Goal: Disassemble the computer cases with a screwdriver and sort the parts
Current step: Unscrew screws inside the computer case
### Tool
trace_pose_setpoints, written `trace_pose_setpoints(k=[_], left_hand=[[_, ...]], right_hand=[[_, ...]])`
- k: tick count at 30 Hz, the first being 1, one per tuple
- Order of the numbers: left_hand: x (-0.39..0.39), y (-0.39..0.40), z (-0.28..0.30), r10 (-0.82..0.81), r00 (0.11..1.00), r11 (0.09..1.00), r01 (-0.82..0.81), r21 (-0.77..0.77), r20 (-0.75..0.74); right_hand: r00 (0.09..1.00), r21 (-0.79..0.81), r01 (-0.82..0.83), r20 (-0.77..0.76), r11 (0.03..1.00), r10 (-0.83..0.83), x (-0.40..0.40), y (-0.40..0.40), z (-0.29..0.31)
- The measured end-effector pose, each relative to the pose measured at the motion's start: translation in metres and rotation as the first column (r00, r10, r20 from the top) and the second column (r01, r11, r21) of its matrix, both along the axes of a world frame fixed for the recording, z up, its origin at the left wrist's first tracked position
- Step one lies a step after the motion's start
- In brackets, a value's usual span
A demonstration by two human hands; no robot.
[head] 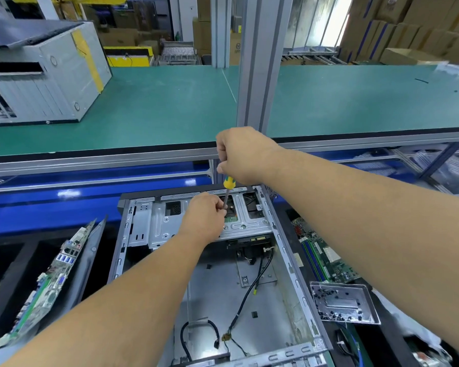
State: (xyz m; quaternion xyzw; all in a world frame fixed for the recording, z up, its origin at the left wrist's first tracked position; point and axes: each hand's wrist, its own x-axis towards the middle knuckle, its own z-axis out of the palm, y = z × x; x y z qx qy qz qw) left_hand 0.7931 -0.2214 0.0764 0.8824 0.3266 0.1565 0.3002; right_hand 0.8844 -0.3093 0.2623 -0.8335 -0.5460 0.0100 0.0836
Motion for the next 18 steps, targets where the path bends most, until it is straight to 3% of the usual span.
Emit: trace_pose_setpoints(k=[8,18], left_hand=[[-0.011,-0.008,0.003,0.096,0.979,0.994,-0.084,-0.07,0.179],[-0.009,-0.01,0.001,0.088,0.981,0.996,-0.089,0.002,0.172]], right_hand=[[0.993,-0.036,0.12,0.016,0.992,-0.119,0.036,-0.03,-0.001],[0.99,-0.079,0.139,0.042,0.987,-0.136,0.047,-0.037,-0.012]])
